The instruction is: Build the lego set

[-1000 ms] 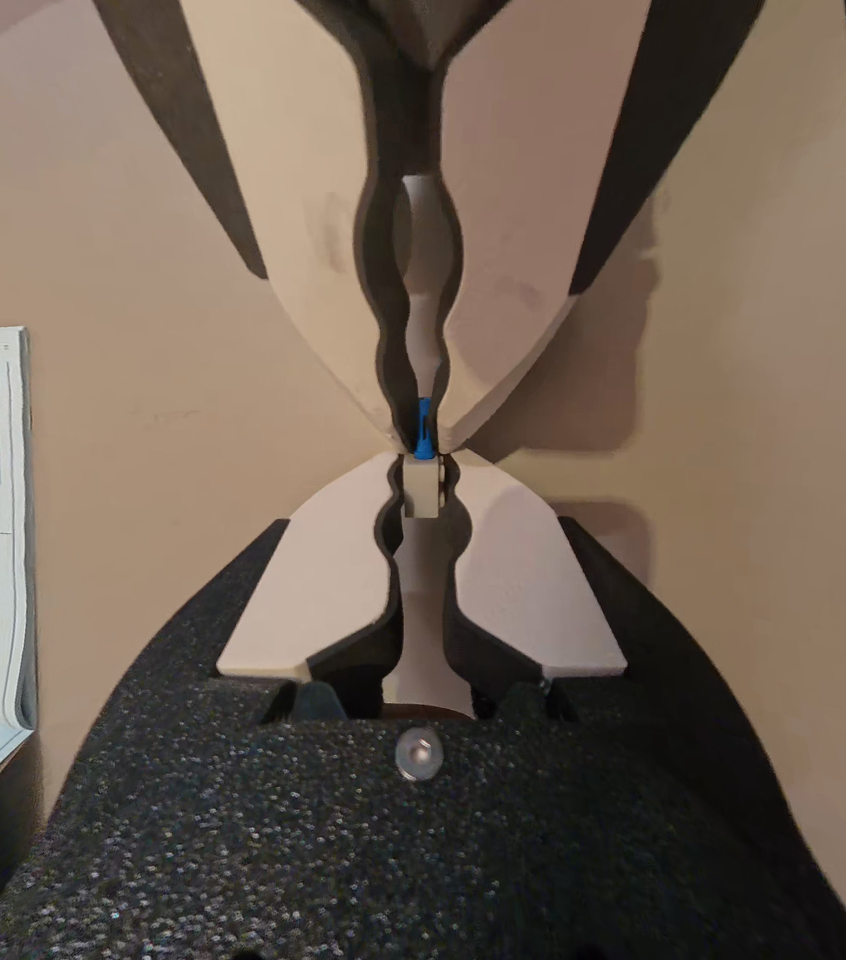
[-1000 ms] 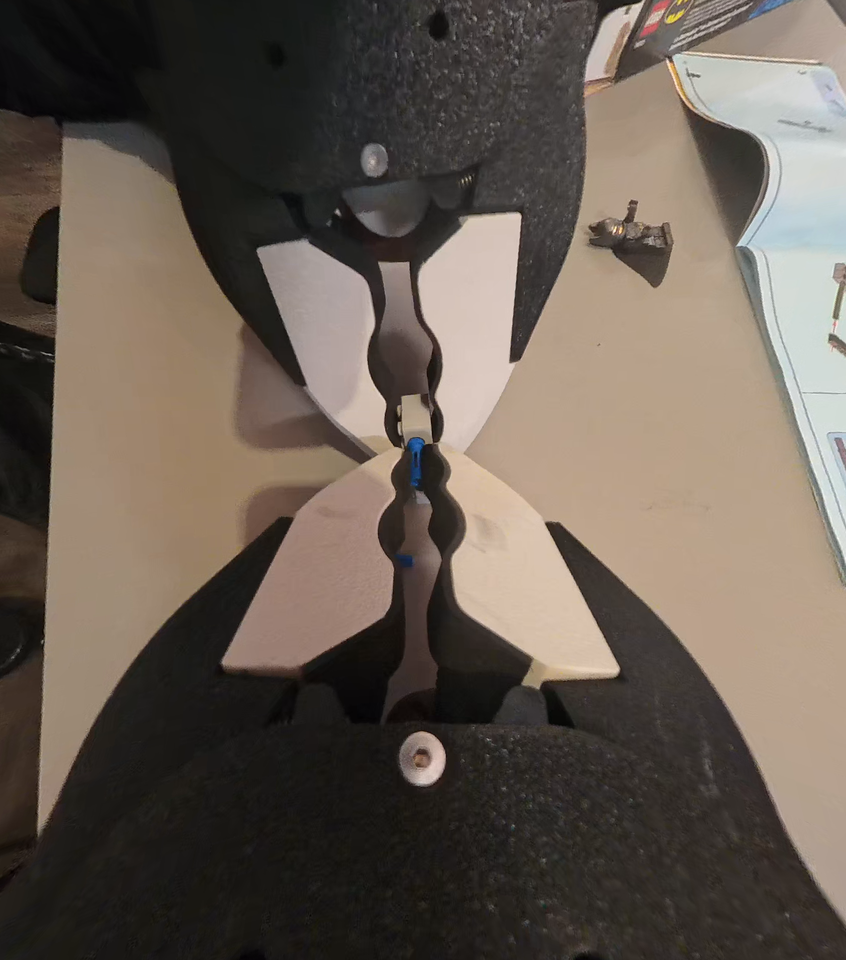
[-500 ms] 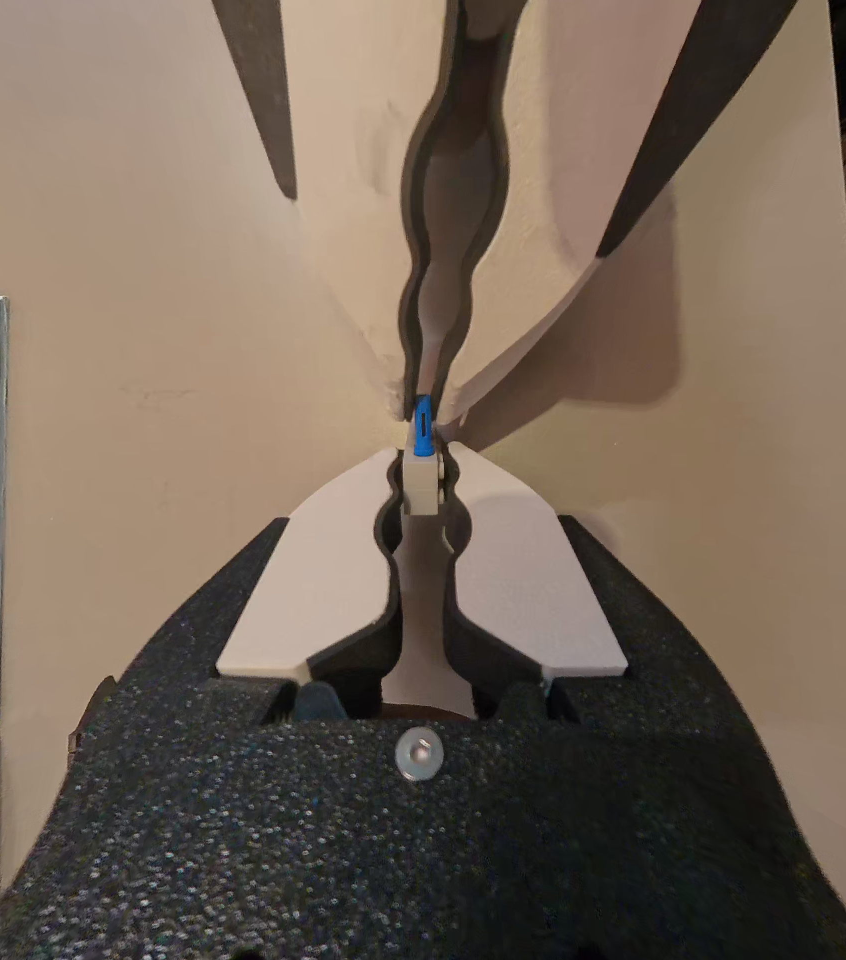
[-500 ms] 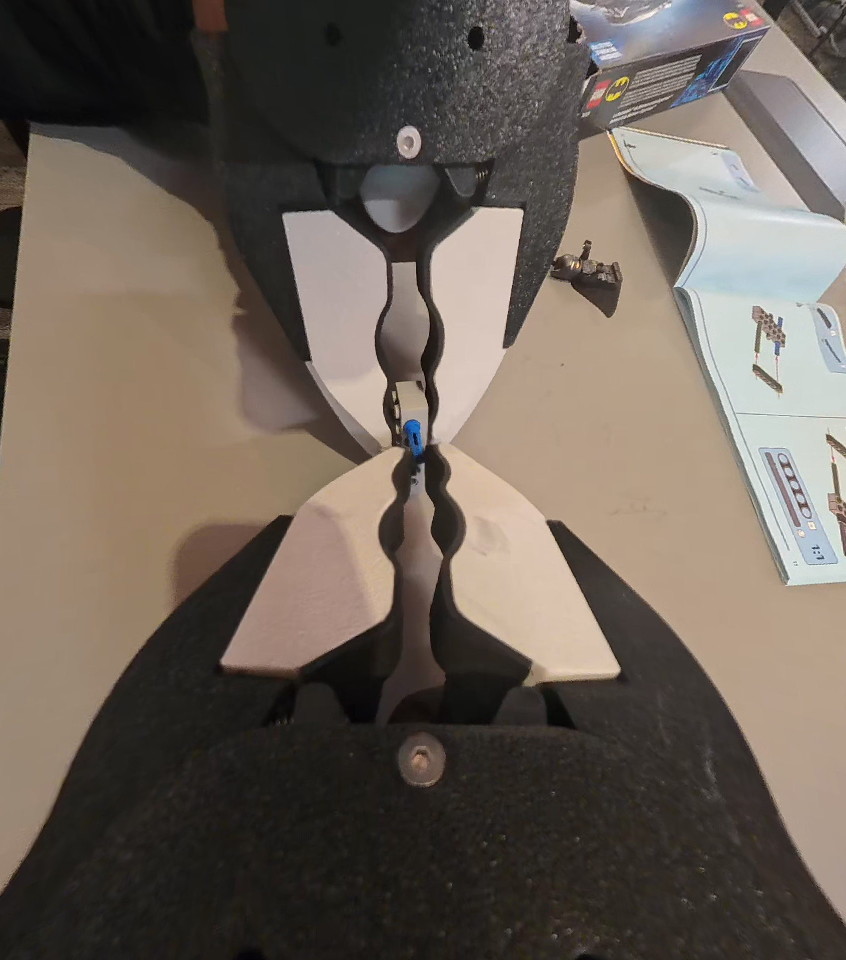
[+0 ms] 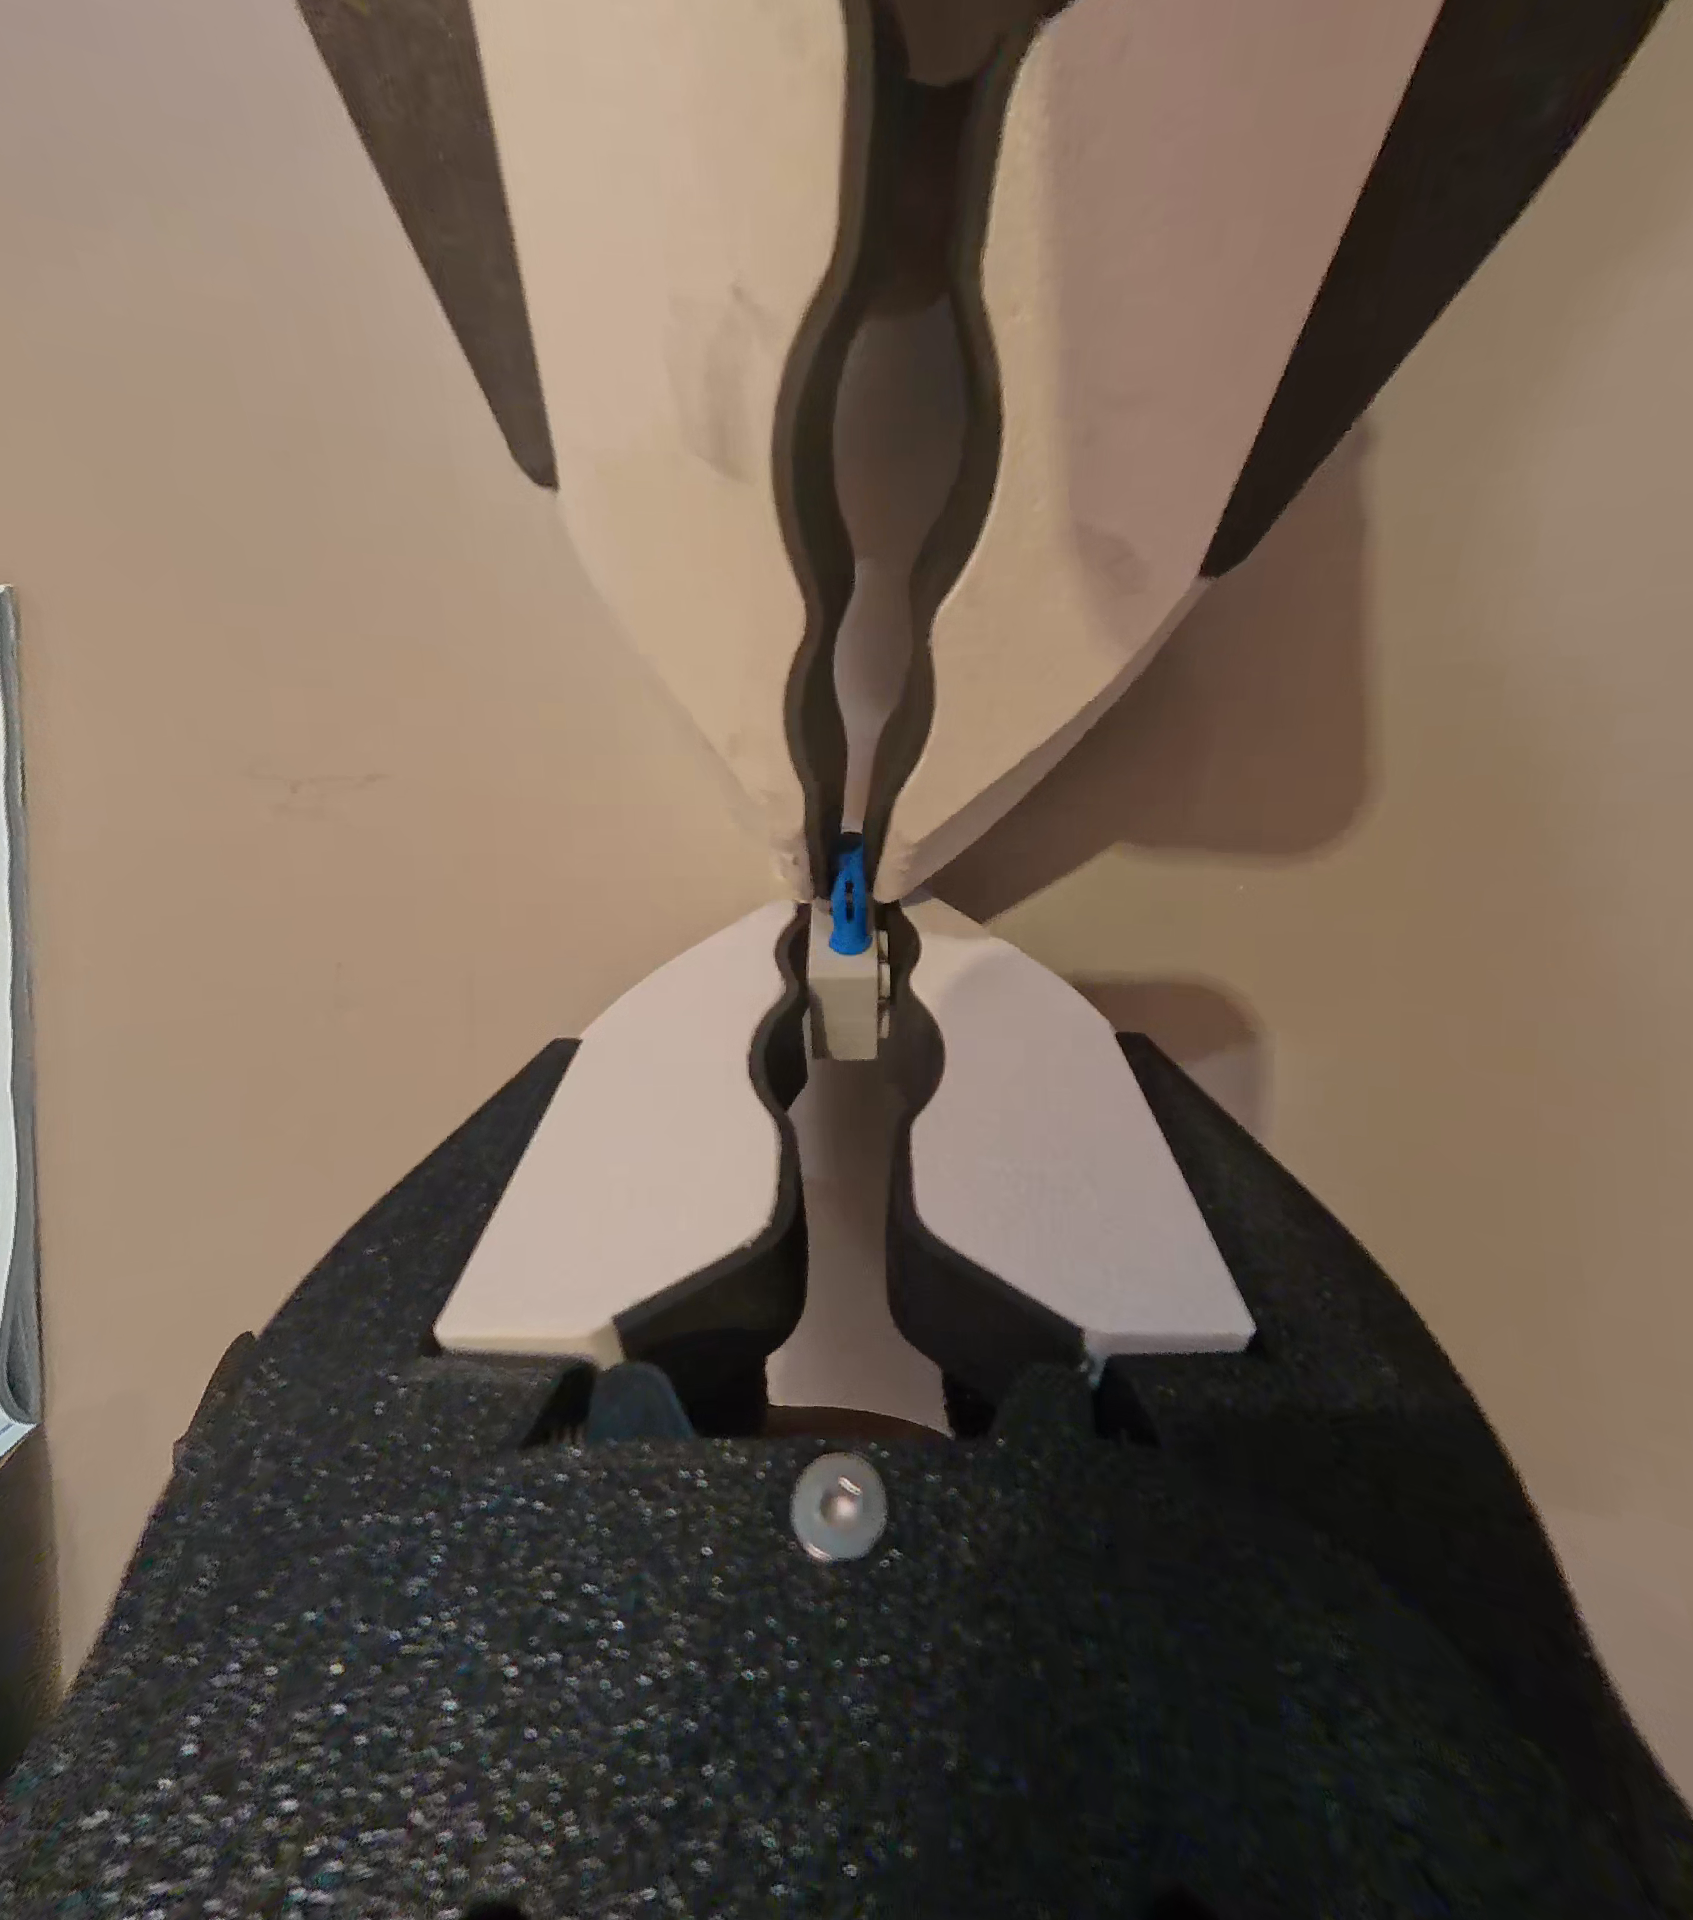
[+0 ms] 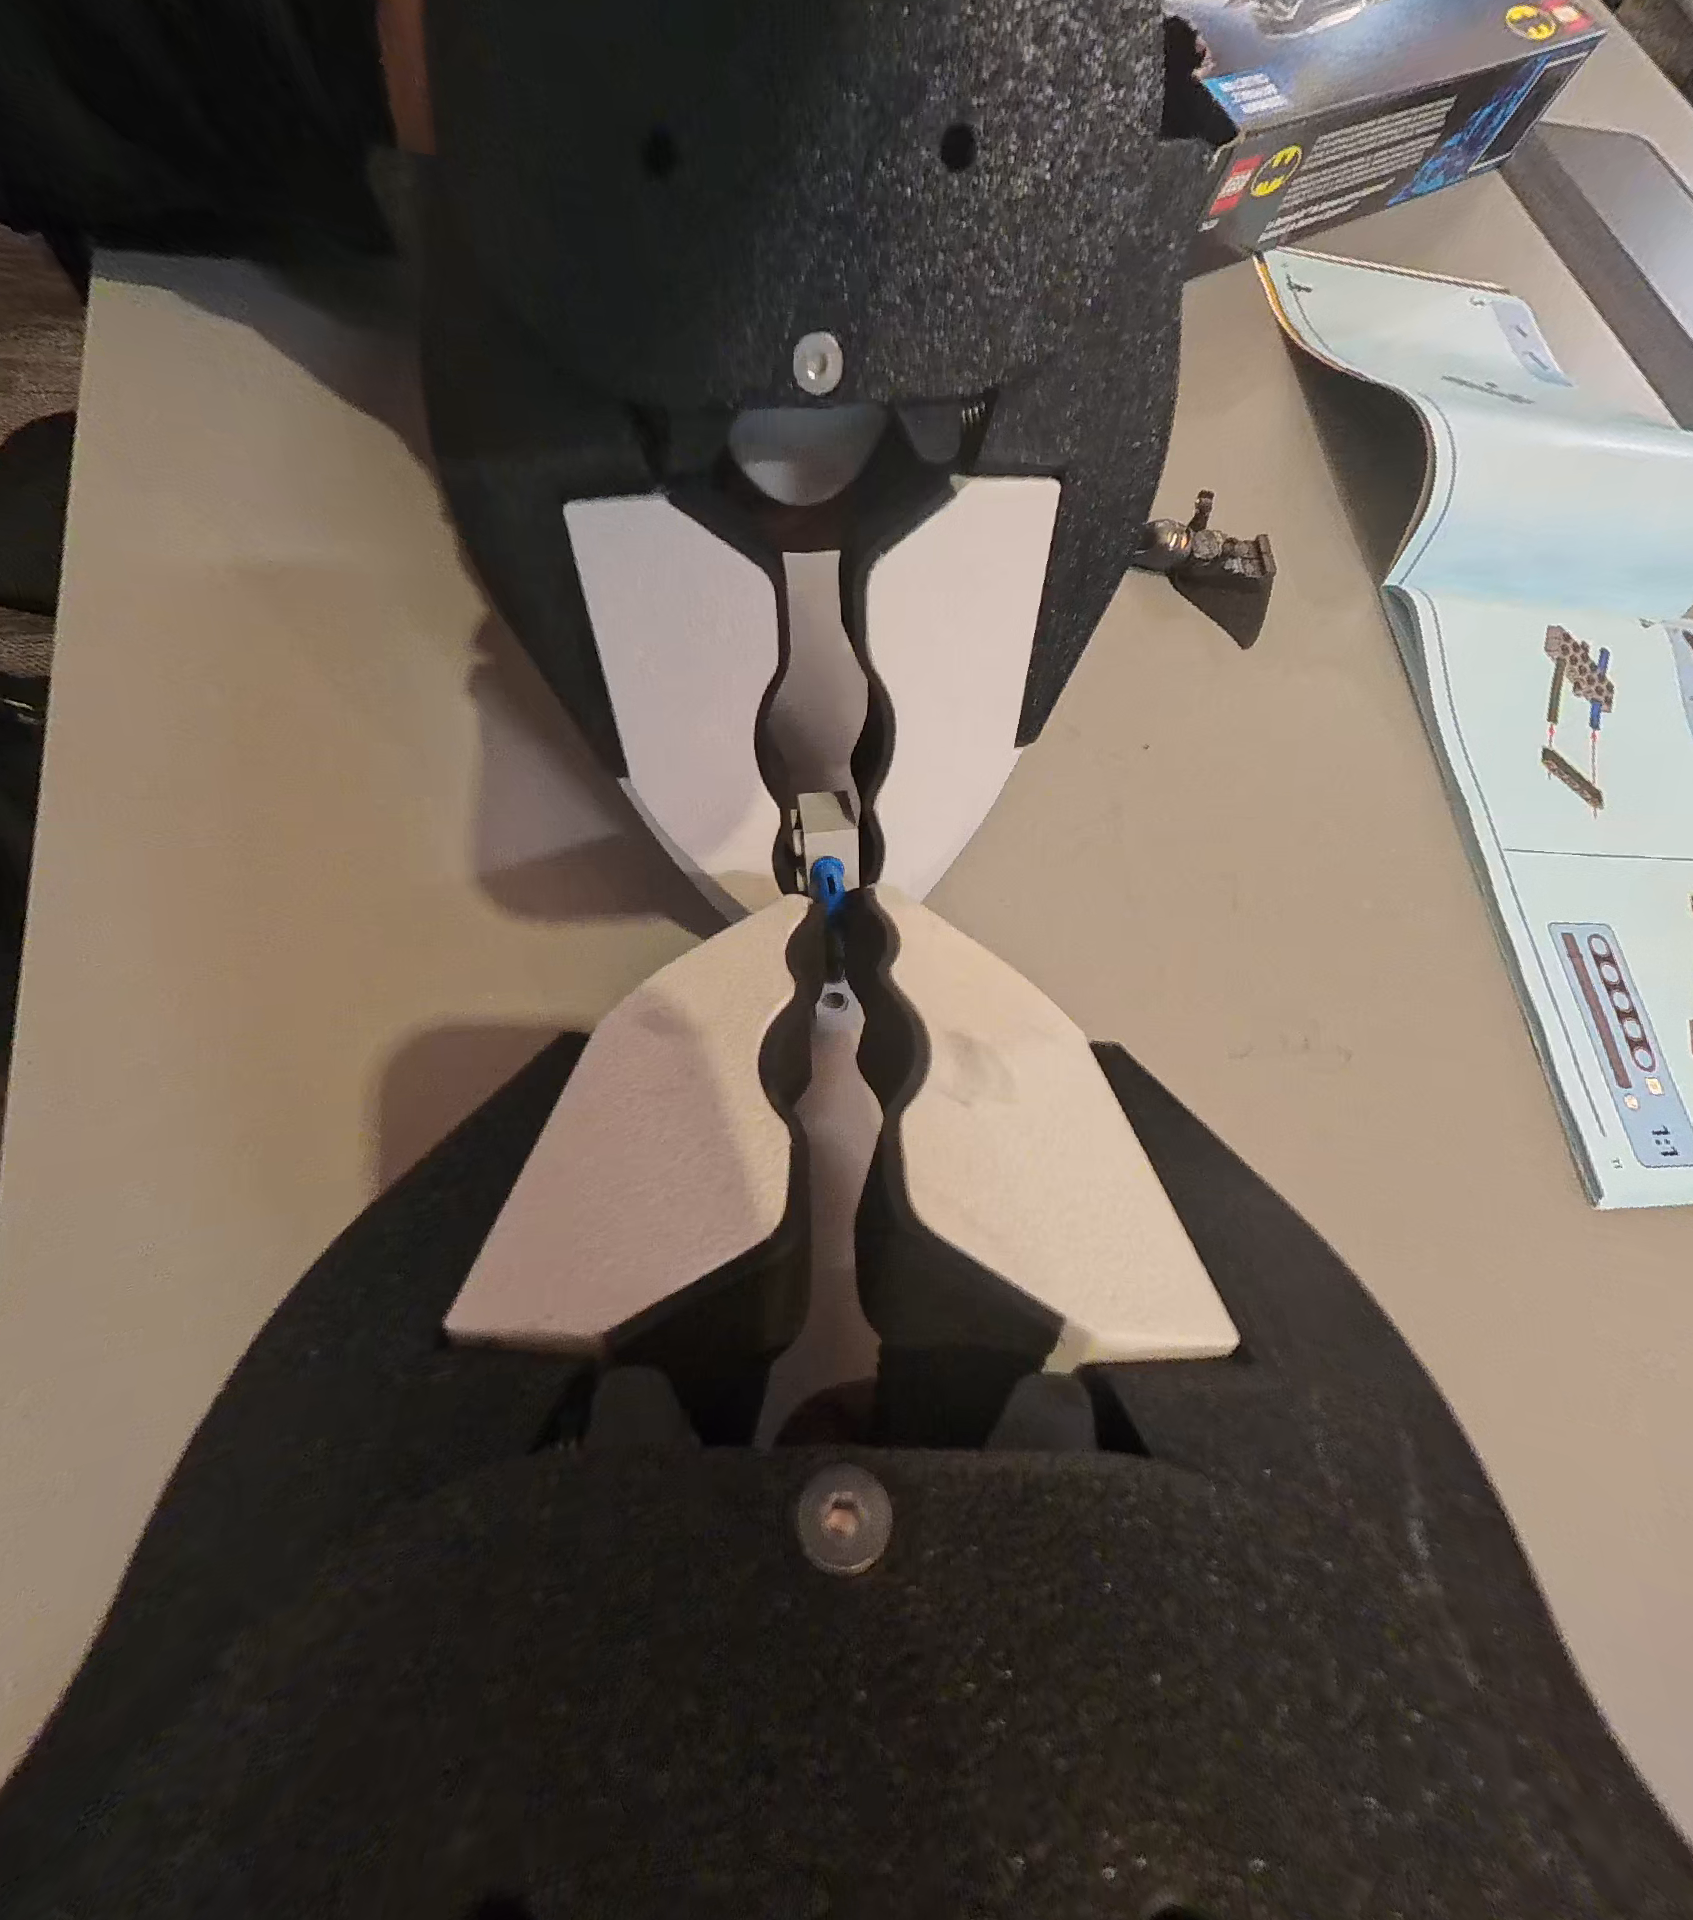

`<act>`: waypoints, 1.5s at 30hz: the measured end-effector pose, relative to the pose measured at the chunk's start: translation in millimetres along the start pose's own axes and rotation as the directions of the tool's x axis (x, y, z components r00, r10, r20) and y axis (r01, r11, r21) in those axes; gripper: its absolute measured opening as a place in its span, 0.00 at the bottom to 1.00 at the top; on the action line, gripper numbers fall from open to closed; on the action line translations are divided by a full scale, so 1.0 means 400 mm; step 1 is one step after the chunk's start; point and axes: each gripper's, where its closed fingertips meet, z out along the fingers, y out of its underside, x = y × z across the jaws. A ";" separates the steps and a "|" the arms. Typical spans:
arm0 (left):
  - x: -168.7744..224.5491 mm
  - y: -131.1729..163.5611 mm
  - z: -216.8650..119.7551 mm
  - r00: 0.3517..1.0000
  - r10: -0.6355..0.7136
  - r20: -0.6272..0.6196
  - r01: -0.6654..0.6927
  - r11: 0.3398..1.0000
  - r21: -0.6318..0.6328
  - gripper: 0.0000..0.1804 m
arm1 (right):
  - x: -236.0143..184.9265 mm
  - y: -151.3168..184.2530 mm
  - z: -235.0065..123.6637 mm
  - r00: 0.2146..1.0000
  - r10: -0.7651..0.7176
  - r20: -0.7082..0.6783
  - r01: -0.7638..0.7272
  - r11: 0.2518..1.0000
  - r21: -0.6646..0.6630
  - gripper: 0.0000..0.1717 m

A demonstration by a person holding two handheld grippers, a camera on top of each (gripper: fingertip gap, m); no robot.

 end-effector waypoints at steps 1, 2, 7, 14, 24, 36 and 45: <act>-0.001 0.000 0.000 1.000 0.003 0.003 -0.003 1.000 -0.004 0.06 | 0.000 0.000 0.000 1.000 0.000 0.000 0.000 1.000 0.002 0.02; -0.001 0.000 0.001 1.000 0.000 0.006 0.000 1.000 -0.007 0.06 | 0.001 0.000 0.000 1.000 0.002 0.000 -0.002 1.000 0.002 0.02; 0.002 -0.004 0.003 1.000 -0.005 -0.012 0.005 1.000 0.015 0.06 | 0.001 0.002 -0.003 1.000 0.026 0.014 -0.026 0.999 0.027 0.02; -0.041 0.008 0.011 0.993 -0.105 0.057 0.102 0.993 0.059 0.17 | 0.023 0.021 -0.017 0.990 0.140 0.023 -0.141 0.988 0.061 0.02; -0.045 0.004 0.021 0.989 -0.146 0.013 0.144 0.983 0.117 0.07 | 0.049 0.049 -0.020 0.986 0.167 -0.019 -0.167 0.986 0.027 0.03; -0.055 0.013 0.028 0.986 -0.161 0.030 0.157 0.982 0.108 0.11 | 0.065 0.062 -0.021 0.981 0.188 -0.045 -0.188 0.982 0.007 0.05; -0.055 0.024 0.002 0.981 -0.193 0.022 0.188 0.971 0.145 0.19 | 0.070 0.088 -0.054 0.978 0.199 -0.067 -0.200 0.980 -0.006 0.10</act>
